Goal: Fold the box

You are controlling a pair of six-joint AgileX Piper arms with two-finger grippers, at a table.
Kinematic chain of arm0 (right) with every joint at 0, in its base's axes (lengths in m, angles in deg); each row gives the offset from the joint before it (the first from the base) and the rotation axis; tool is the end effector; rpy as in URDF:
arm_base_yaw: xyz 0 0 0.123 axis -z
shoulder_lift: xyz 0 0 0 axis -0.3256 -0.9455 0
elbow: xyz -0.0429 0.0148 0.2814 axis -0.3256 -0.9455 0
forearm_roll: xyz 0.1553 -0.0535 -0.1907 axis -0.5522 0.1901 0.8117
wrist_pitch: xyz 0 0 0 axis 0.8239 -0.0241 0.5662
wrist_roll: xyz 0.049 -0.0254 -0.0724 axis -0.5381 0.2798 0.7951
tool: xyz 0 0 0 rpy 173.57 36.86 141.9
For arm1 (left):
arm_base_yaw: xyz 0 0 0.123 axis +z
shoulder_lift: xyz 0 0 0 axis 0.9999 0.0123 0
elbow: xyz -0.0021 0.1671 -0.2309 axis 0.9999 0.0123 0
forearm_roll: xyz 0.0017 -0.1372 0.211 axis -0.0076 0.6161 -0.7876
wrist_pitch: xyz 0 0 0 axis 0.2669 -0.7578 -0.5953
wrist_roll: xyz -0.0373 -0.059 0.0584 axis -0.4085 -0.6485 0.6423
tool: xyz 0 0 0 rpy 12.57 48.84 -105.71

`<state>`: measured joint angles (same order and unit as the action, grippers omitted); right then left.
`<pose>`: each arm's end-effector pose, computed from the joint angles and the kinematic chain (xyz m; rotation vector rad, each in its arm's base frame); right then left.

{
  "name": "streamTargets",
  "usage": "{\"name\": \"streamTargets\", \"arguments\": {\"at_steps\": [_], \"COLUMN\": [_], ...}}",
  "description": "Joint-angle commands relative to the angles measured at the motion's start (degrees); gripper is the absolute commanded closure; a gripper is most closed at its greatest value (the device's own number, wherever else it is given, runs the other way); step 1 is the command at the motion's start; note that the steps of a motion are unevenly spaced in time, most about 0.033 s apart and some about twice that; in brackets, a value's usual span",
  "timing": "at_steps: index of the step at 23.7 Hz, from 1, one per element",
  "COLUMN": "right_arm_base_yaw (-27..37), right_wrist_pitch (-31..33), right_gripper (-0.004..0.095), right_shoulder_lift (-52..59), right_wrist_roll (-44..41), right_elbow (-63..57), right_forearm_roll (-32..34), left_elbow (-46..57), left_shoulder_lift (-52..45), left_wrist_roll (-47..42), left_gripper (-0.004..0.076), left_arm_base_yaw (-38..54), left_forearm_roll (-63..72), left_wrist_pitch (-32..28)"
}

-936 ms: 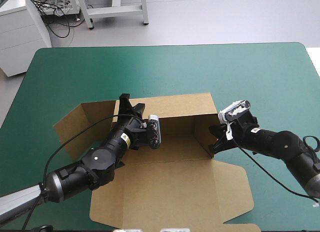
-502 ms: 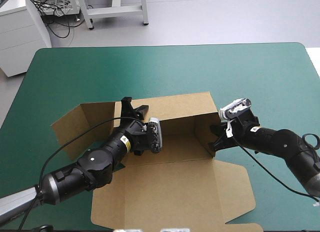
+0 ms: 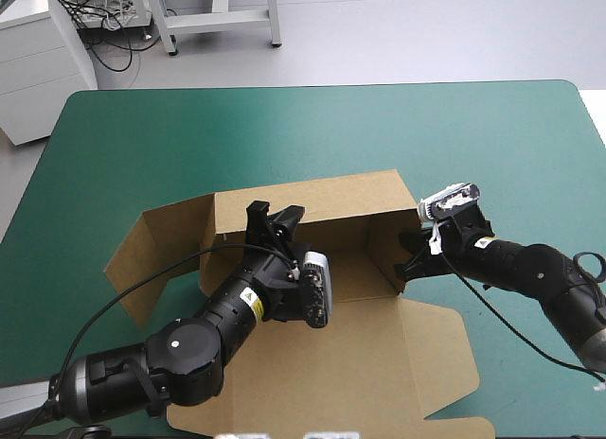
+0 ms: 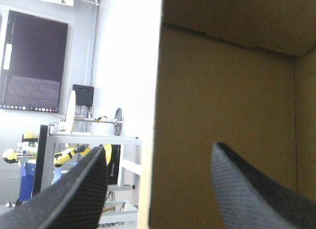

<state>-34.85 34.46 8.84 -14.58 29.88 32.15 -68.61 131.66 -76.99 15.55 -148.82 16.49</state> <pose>0.2103 0.0916 0.2958 -0.6078 2.1378 0.4748 0.1267 -0.2254 0.3449 1.4907 1.2270 0.4622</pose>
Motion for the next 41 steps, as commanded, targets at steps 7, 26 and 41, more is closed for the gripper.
{"name": "streamTargets", "arguments": {"at_steps": [7, 26, 41], "right_arm_base_yaw": [-0.33, -0.33, -0.23], "right_wrist_pitch": [-0.43, -0.55, 8.38], "right_gripper": [0.0926, 0.0926, 0.0926], "right_shoulder_lift": [1.42, 1.42, 1.61], "right_wrist_roll": [-0.31, -0.82, -17.15], "right_elbow": [1.98, 1.98, 7.47], "right_forearm_roll": [0.57, 2.97, 16.41], "left_elbow": [-22.33, -25.24, -11.03], "left_shoulder_lift": [-1.62, -17.88, -22.83], "left_wrist_roll": [14.32, 13.09, -1.54], "left_gripper": [0.0411, 0.0731, 0.0731], "left_arm_base_yaw": [-8.01, 28.27, 29.61], "left_forearm_roll": [23.99, 51.92, 37.69], "left_wrist_pitch": [13.9, 13.87, 14.38]}}
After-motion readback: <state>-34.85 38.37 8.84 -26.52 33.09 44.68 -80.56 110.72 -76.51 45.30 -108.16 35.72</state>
